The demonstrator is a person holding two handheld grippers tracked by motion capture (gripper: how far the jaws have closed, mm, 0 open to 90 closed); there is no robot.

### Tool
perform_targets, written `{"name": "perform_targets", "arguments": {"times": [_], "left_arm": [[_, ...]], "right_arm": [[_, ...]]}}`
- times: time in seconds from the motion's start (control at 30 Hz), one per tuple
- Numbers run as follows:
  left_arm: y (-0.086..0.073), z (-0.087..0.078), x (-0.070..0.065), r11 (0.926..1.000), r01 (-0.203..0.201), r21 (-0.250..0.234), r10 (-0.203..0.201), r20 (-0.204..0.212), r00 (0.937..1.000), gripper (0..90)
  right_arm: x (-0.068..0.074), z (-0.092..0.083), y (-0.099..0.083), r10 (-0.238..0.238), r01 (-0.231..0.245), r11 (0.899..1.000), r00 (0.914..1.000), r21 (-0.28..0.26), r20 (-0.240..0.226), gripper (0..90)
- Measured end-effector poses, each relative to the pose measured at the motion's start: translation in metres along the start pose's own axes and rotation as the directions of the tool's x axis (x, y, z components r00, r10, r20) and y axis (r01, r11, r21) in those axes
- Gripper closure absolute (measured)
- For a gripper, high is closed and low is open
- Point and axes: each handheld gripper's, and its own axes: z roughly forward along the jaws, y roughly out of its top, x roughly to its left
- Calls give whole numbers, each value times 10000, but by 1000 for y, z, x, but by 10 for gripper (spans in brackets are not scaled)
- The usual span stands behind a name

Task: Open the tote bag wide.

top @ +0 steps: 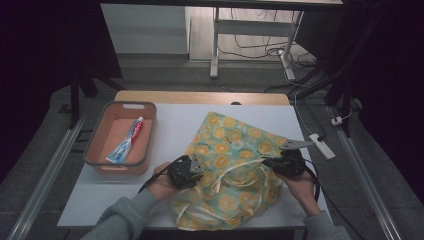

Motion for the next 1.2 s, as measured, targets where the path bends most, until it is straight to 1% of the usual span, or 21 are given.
{"name": "perform_targets", "arguments": {"times": [0.1,0.13,0.17,0.2,0.27,0.33,0.47,0.53,0.57,0.6,0.63,0.67,0.7,0.77,0.8,0.83,0.9,1.0,1.07,1.13,1.2], "left_arm": [[-1,-5,1,9995,216,-245,-211,195,9996,726],[0,-8,-1,9987,203,-473,-194,188,9996,693],[2,-12,-4,9968,219,-764,-195,326,9993,543],[4,-16,-6,9954,214,-931,-166,515,9985,543],[10,-23,-14,9913,183,-1302,-50,1015,9948,445],[16,-28,-25,9876,108,-1567,137,1546,9879,350],[24,-28,-44,9874,-202,-1568,545,2175,9745,212],[27,-22,-51,9903,-404,-1333,674,2047,9765,168],[28,-19,-53,9914,-481,-1221,710,1904,9791,170],[29,-14,-56,9929,-547,-1054,710,1578,9849,170],[30,-8,-58,9947,-639,-804,728,1132,9909,237],[30,-5,-59,9950,-662,-745,735,999,9923,237],[30,-1,-59,9949,-733,-686,796,938,9924,301],[28,2,-57,9933,-1003,-573,1040,653,9924,556],[27,2,-55,9936,-987,-553,1020,604,9929,663],[27,-1,-51,9943,-872,-615,911,636,9938,748],[26,-8,-42,9945,-612,-845,667,635,9957,849],[29,-29,-24,9882,-125,-1526,198,463,9987,880],[33,-44,-10,9792,186,-2021,-149,195,9997,881],[38,-55,5,9686,424,-2451,-522,-336,9981,881],[41,-58,17,9607,742,-2676,-889,-432,9951,882]], "right_arm": [[0,0,0,14,-14,10000,10000,-5,11,878],[-1,0,0,15,-15,10000,10000,0,17,878],[-1,0,-1,35,-35,10000,10000,-1,20,878],[-1,0,-1,35,-35,10000,10000,-1,20,878],[-2,0,-1,45,-45,10000,10000,-8,28,878],[-2,0,-1,69,-70,10000,10000,18,28,877],[-2,1,-2,71,-71,10000,10000,42,18,878],[-2,1,-2,84,-84,10000,10000,40,15,878],[-2,1,-2,84,-85,10000,10000,41,14,878],[-2,1,-2,84,-85,10000,10000,41,14,878],[-2,2,-2,75,-75,10000,10000,49,12,878],[-2,2,-2,75,-75,10000,10000,49,12,878],[-2,2,-2,70,-71,10000,10000,52,9,878],[-2,1,-2,55,-55,10000,10000,38,11,878],[-2,0,-1,70,-70,10000,10000,16,10,877],[-2,-1,-1,77,-77,10000,10000,-4,13,878],[-3,-2,-1,102,-102,9999,9999,-42,-3,878],[-3,-6,1,118,-120,9998,9999,-180,-118,878],[-3,-7,3,78,-82,9997,9998,-223,-180,878],[-1,-10,6,17,-27,9994,9996,-336,-298,878],[3,-13,9,-88,67,9988,9990,-487,-441,878]]}}
